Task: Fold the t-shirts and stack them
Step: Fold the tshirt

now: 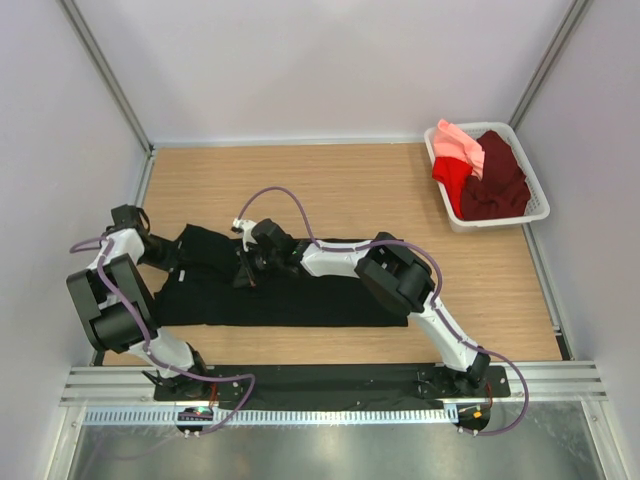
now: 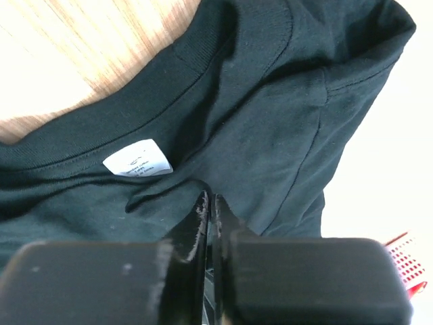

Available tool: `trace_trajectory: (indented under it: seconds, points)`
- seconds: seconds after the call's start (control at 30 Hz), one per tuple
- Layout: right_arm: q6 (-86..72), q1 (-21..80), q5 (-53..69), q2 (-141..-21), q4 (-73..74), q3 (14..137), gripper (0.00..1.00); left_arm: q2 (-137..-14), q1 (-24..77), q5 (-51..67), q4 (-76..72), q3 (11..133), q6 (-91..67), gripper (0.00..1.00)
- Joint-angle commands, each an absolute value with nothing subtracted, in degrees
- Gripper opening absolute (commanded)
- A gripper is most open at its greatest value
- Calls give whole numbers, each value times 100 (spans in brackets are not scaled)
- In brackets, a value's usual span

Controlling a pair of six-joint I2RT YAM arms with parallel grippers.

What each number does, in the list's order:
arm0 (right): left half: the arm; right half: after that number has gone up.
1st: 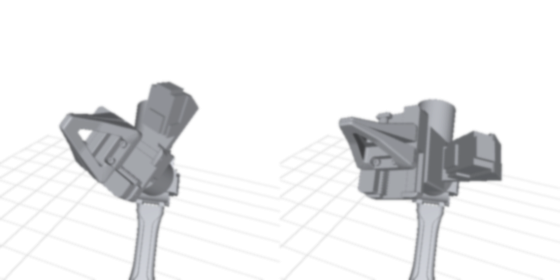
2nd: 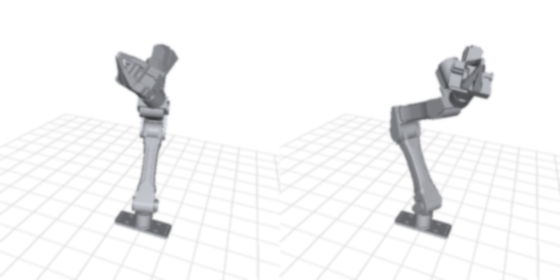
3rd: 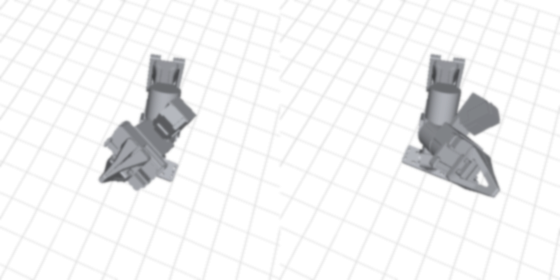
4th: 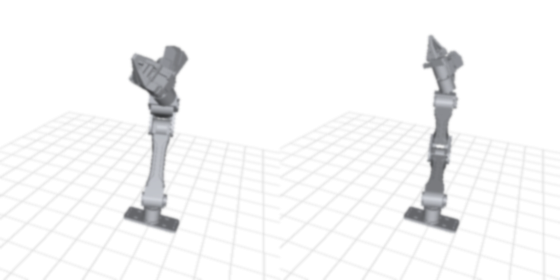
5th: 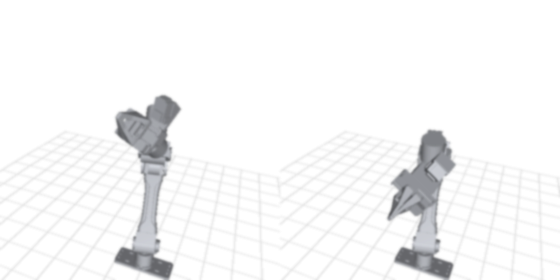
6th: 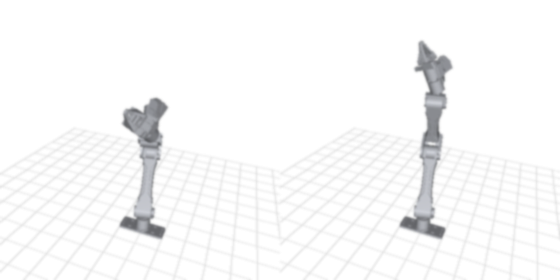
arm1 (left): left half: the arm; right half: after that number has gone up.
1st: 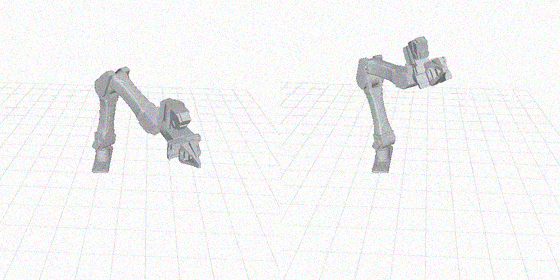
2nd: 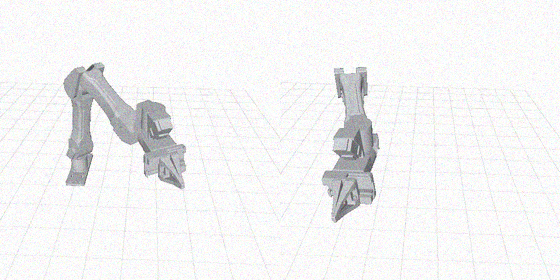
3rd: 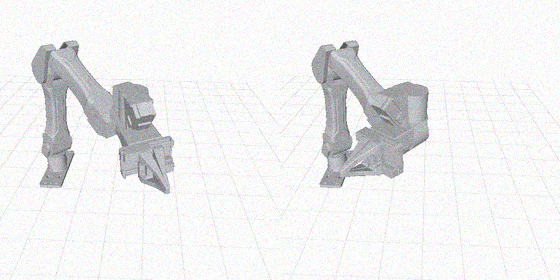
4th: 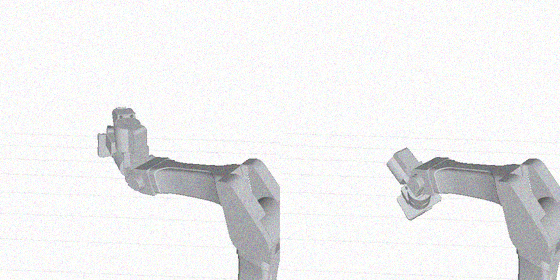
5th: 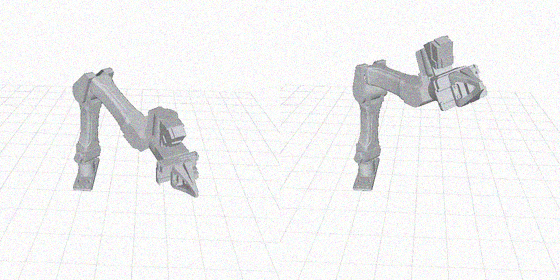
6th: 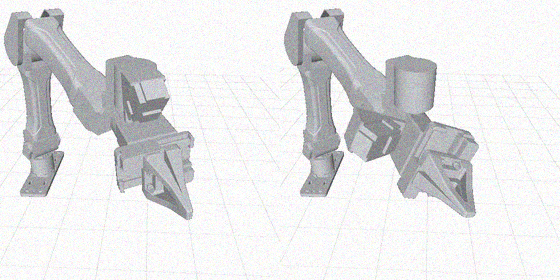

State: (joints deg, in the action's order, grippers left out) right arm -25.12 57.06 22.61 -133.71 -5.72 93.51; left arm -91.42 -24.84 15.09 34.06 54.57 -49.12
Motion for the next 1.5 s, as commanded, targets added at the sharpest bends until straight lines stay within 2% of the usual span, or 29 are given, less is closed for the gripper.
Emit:
trace_trajectory:
  seconds: [0.0, 0.37, 0.8, 1.03, 1.3, 1.47]
  points:
    - [-2364, 5774, 2180, -12885, -448, 9378, 1, -8939, -2470, 1565, 3470, 5590, -4799, 0]
    - [-2338, 5774, 1986, -12358, -404, 9132, 1, -7832, -2382, 906, 4455, 5862, -4518, 0]
    - [-2417, 5845, 1995, -12015, -500, 8491, 1, -6611, -2101, 36, 5299, 5212, -4280, 0]
    - [-2479, 5889, 2074, -11910, -738, 7990, 1, -6372, -2057, -343, 5537, 5010, -4324, 0]
    - [-2461, 5898, 2039, -11795, -905, 7805, 1, -6443, -2065, -123, 5800, 4703, -4877, 0]
    - [-2452, 5906, 2048, -11725, -905, 7761, 1, -6048, -2057, -753, 6222, 4781, -5168, 0]
